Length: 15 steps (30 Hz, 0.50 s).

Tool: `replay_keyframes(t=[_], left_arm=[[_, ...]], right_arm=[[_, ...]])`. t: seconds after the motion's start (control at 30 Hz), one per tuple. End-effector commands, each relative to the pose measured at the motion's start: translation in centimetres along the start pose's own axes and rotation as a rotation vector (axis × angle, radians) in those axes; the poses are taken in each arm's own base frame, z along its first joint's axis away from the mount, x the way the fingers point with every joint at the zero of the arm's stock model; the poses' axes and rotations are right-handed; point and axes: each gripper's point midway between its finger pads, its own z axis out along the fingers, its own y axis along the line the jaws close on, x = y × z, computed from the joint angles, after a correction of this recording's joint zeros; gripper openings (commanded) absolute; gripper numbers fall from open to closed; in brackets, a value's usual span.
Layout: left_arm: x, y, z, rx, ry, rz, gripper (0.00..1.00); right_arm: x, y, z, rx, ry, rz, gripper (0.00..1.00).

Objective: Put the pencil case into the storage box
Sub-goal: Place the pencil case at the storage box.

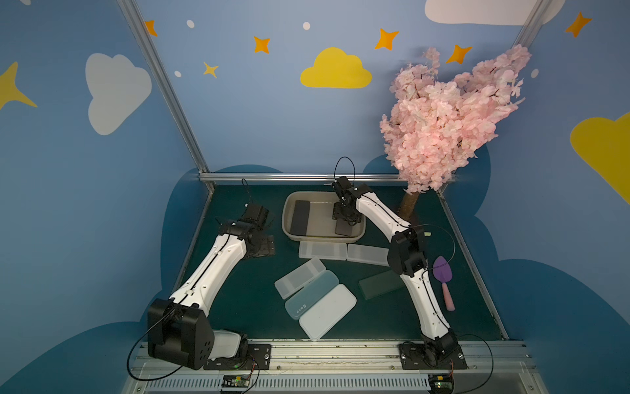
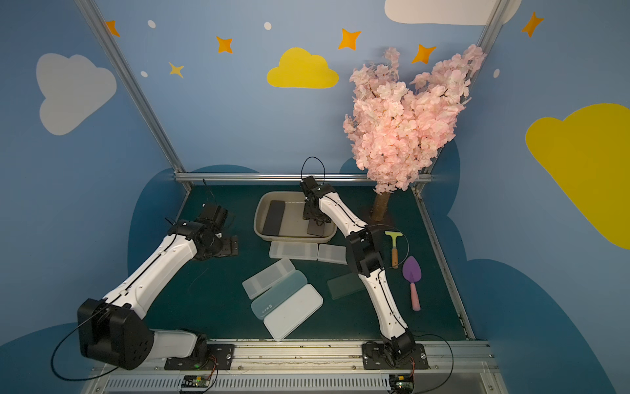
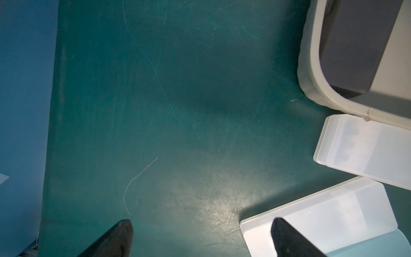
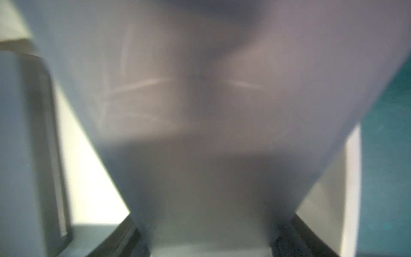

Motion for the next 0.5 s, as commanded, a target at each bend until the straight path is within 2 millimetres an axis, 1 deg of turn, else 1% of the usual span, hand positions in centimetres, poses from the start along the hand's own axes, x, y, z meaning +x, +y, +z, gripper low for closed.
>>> replay_keyframes(t=[0.0,0.17,0.3,0.47], left_arm=[[-0.2,-0.1,0.3,0.004,0.007,0.003,1.00],[-0.1,-0.1,0.6,-0.002,0.013,0.007,1.00],[-0.2,0.0,0.6,-0.003,0.012,0.009,1.00],[-0.3,0.0,0.7,-0.006,0.014,0.009,1.00]], right_arm=[[0.5,-1.3,0.3,0.021,0.059,0.033,0.58],[1.4,-2.4,1.6,0.050,0.121,0.044,0.62],[1.6,-2.6,2.1,0.061,0.150,0.045,0.73],[1.6,-2.3,2.0,0.048,0.152,0.050,0.83]])
